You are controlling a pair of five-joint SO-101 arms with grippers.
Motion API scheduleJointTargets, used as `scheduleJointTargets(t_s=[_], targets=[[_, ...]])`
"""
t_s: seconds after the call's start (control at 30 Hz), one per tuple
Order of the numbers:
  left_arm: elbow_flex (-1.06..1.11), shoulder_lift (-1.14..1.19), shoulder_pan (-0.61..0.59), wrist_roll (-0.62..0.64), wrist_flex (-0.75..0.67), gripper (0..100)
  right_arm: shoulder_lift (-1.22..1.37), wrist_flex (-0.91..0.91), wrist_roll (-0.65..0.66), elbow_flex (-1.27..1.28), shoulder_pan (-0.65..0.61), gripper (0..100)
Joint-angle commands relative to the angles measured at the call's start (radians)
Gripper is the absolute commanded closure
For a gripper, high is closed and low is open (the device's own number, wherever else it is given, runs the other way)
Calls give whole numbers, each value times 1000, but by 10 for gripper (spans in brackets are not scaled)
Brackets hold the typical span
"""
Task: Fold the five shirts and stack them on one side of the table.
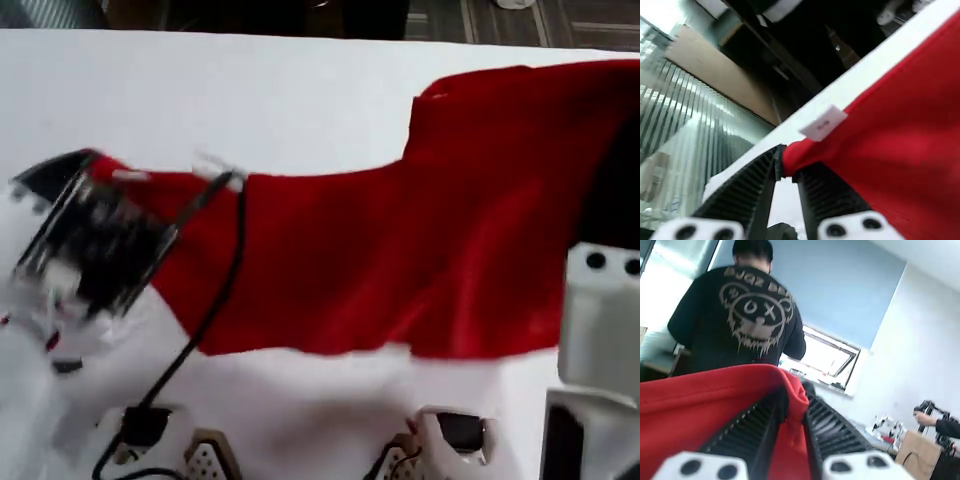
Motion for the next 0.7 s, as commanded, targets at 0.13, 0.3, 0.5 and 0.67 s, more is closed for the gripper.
scheduleJointTargets(t_s=[0.13,0.3,0.5,0.67], targets=[[-22,-109,-86,-66,5,976,-8,-13,5,-94,10,978],[-18,-167,-132,-78,8,976,-8,108,-72,-158,4,978],[85,-173,-132,-77,3,976,2,139,-81,-164,4,978],[180,-181,-132,-72,-35,976,1,140,-80,-163,5,978]])
